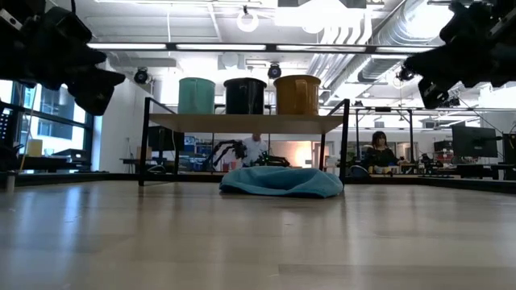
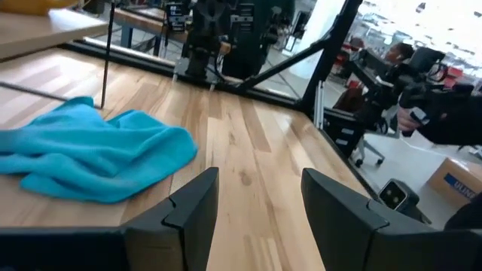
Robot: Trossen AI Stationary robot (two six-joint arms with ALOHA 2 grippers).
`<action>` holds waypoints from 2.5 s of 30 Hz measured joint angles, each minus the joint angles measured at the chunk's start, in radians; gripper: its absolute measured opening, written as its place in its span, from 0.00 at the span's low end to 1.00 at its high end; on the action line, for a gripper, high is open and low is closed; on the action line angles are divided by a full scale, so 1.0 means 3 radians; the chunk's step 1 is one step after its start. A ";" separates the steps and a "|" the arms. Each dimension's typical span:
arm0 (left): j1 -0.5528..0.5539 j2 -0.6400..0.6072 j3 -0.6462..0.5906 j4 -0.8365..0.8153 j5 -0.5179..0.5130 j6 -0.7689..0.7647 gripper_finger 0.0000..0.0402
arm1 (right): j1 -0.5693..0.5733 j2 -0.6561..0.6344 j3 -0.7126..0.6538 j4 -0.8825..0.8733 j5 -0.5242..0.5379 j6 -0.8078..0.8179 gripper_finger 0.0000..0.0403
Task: Stack small to large cups/mugs on shelf
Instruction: Return to Home Position
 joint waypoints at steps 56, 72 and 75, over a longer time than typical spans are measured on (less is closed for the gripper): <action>0.0000 -0.0317 0.0000 -0.0155 0.0037 0.1207 0.45 | -0.0003 0.0003 0.0000 -0.0691 0.0140 -0.0367 0.04; 0.0000 -0.0284 -0.0001 -0.0113 0.0162 0.1416 0.45 | -0.0107 -0.0301 -0.0001 -0.0650 0.0215 -0.1108 0.04; 0.0000 -0.0284 -0.0001 -0.0118 0.0167 0.1399 0.45 | -0.0202 -0.0555 0.0000 -0.0680 0.0202 -0.1254 0.04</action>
